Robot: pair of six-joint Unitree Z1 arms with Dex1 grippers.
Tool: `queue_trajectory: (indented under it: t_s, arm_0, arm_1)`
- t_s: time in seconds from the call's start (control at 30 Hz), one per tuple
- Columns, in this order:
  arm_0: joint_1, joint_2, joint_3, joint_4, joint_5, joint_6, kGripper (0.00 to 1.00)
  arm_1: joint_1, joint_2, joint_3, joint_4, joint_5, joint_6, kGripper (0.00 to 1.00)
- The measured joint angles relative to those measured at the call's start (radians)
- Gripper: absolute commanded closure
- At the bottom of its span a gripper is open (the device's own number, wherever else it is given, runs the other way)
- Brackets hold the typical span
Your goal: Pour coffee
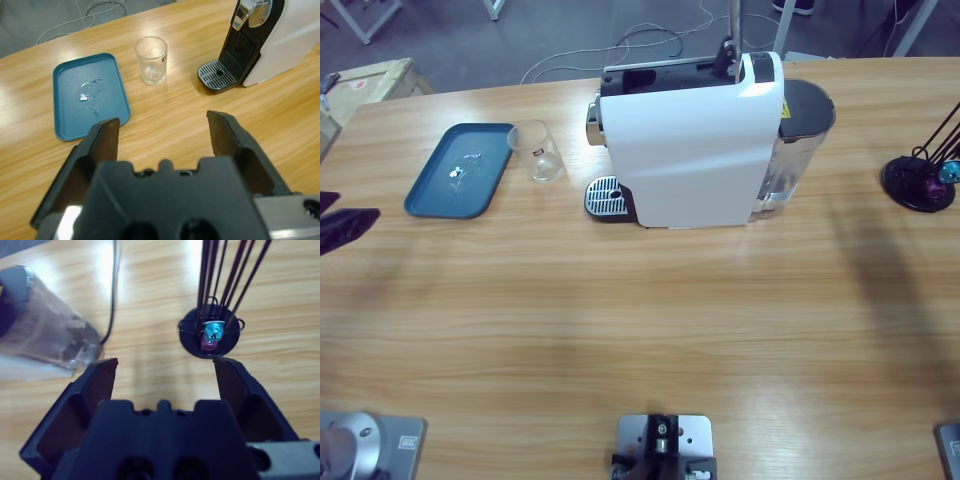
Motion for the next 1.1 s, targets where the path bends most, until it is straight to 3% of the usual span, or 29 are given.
queue_trajectory:
  t_s: [0.1,0.27,0.6,1.1]
  arm_0:
    - [0.0,-0.019,0.006,0.0,0.0,-0.009,0.128]
    - [0.0,-0.055,0.019,0.0,0.0,-0.011,0.133]
    - [0.0,-0.084,0.025,0.0,0.0,-0.011,0.138]
    - [0.0,-0.084,0.025,0.0,0.0,-0.011,0.142]
  arm_1:
    - [-0.012,0.054,0.028,-0.043,-0.038,0.012,0.165]
    - [-0.038,0.125,0.041,-0.076,-0.097,0.018,0.165]
    - [-0.051,0.248,0.103,-0.228,-0.104,0.019,0.17]
    - [-0.111,0.338,0.113,-0.311,-0.135,0.019,0.193]
